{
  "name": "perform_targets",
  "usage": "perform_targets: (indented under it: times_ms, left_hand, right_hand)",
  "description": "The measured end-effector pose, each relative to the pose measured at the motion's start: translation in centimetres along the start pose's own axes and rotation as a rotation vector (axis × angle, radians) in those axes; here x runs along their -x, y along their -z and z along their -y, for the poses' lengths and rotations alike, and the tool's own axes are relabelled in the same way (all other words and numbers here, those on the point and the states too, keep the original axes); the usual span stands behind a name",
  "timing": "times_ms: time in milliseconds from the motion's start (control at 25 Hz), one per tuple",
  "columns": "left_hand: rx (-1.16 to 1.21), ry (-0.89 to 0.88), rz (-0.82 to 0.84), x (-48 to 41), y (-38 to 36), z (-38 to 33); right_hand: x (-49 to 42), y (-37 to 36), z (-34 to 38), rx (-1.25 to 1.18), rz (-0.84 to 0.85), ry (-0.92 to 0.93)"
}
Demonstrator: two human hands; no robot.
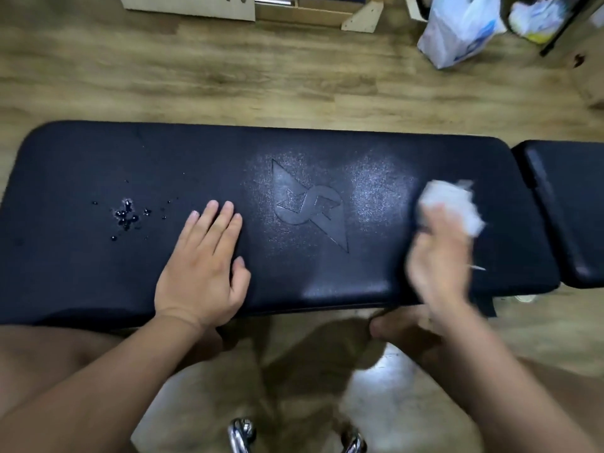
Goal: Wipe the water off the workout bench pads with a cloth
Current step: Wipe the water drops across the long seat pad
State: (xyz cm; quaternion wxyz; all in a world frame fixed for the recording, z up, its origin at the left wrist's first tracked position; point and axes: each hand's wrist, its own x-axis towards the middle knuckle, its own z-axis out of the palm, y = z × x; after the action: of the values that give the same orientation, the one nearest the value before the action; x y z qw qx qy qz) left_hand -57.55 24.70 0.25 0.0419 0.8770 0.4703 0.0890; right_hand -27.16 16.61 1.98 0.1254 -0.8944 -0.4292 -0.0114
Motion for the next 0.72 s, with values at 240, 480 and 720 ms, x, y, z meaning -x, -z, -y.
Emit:
perform_targets:
  times_ms: [240,480,720]
  left_hand:
    - [0.023,0.021,0.01,0.1,0.1,0.0]
    - [0.047,0.023,-0.027,0.3,-0.1,-0.1]
    - [0.032,0.0,-0.035,0.2,-0.2,0.0]
  right_hand:
    - [5.7,-1.9,15.4,-0.163,0.283,0.774]
    - [-8.7,3.8,-11.1,0.213,0.22,-0.07]
    - [-9.2,-0.3,6.8,-0.038,0.102,0.084]
